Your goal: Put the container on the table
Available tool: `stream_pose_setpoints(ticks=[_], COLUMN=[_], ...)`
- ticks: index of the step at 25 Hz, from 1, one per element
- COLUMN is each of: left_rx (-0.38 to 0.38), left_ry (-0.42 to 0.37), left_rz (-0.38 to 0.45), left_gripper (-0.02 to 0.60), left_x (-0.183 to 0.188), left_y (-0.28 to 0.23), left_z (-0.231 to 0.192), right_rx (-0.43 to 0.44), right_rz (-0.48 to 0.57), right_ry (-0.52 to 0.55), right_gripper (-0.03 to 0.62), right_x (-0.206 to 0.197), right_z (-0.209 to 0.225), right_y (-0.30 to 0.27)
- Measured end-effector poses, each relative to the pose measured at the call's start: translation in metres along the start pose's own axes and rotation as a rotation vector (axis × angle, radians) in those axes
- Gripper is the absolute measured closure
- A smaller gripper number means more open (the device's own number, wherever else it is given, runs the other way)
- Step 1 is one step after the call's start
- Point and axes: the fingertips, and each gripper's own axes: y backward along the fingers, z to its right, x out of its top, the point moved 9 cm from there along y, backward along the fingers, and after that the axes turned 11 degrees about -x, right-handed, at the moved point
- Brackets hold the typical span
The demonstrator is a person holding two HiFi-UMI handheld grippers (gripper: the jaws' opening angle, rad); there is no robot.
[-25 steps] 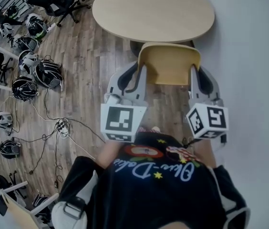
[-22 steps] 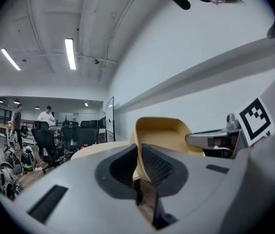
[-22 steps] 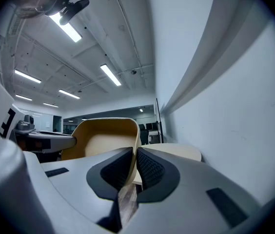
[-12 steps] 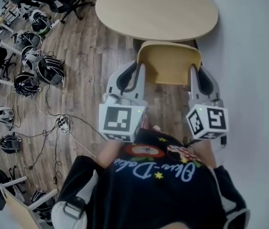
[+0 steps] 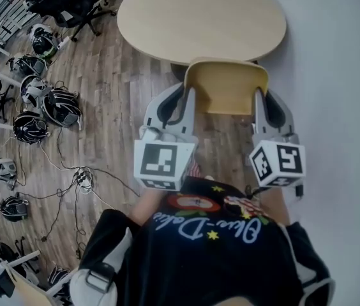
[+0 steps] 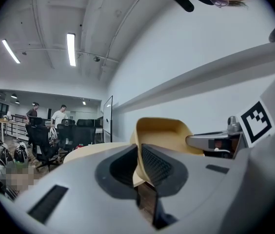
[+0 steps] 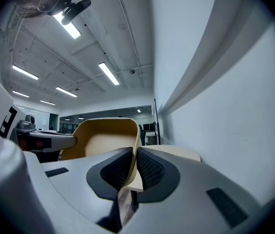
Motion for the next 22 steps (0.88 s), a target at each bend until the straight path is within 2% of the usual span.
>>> stream_pose_setpoints(ticks=[22], left_rx=[-0.123], left_ry=[0.013], left_rz=[0.002], left_gripper=[0.557], left_x=[0.005], left_y=[-0.097], left_z=[-0.124], right_rx=[-0.106], right_rz=[-0.021], right_ry=[0.039], right_gripper=[0.571], right_x=[0.014], right_z=[-0.025], right_y=[-0.132])
